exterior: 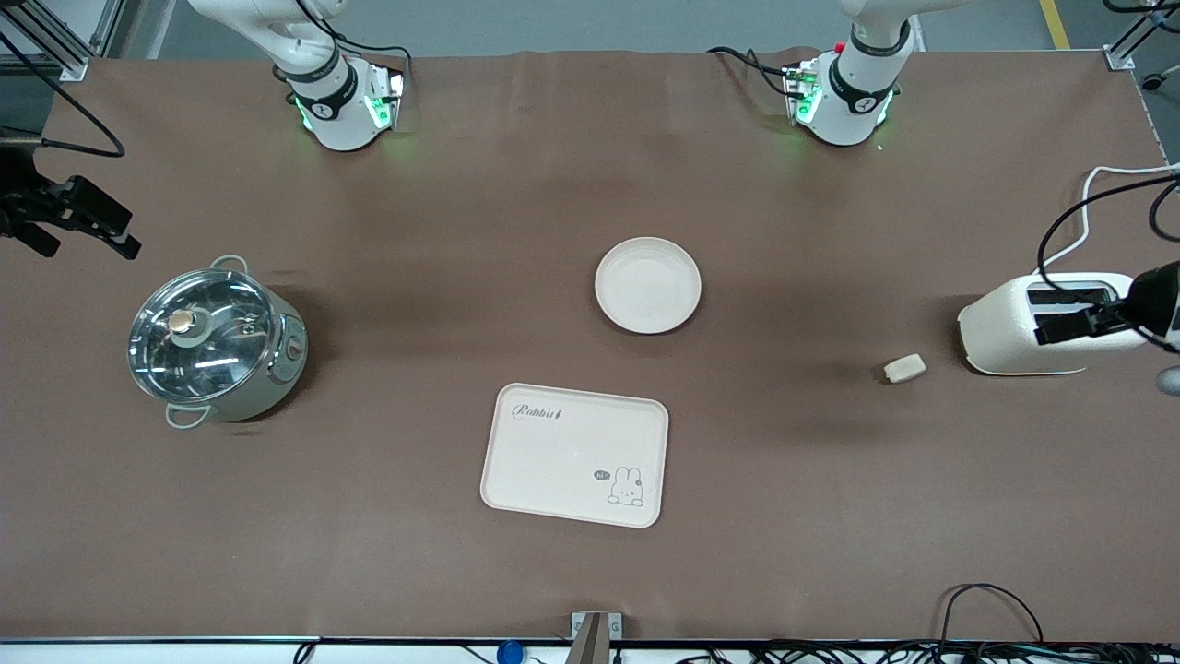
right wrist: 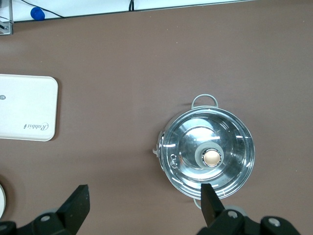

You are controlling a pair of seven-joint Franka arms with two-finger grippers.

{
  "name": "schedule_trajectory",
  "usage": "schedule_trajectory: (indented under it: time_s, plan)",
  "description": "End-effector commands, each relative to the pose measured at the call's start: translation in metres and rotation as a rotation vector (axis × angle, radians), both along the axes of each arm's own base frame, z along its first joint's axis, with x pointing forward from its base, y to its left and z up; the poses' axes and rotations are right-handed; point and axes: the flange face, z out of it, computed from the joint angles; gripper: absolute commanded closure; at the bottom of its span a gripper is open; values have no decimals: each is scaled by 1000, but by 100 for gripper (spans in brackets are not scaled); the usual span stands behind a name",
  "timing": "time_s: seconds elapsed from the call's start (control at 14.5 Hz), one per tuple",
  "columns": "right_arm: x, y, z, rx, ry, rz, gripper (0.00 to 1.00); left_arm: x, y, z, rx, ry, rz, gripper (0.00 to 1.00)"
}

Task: Place bun in plate and plate on tray
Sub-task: 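Move the left gripper down toward the white bun beside the toaster, then close the left gripper on the white bun and lift it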

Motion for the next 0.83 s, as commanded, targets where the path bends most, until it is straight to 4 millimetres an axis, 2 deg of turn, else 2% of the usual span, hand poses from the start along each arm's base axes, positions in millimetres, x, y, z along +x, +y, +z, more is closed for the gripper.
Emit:
schedule_trajectory:
  time_s: [0.0, 0.21, 0.35, 0.48, 0.62, 0.76]
  plan:
    - [-1, -2, 1, -2, 2, -2, 0, -5, -7, -45, 5, -16, -10, 0]
    - [0, -2, 1, -2, 1, -6, 0, -2, -23, -98, 4, -27, -17, 0]
    - [0, -3, 0, -2, 2, -7, 0, -7, -27, -137, 5, -53, -22, 0]
    - [0, -3, 0, 0, 2, -7, 0, -25, -30, -180, 7, -85, -26, 0]
    - [0, -3, 0, 0, 4, -7, 0, -40, -34, -204, 7, -90, -34, 0]
    - [0, -3, 0, -2, 4, -7, 0, -48, -40, -216, 3, -78, -43, 0]
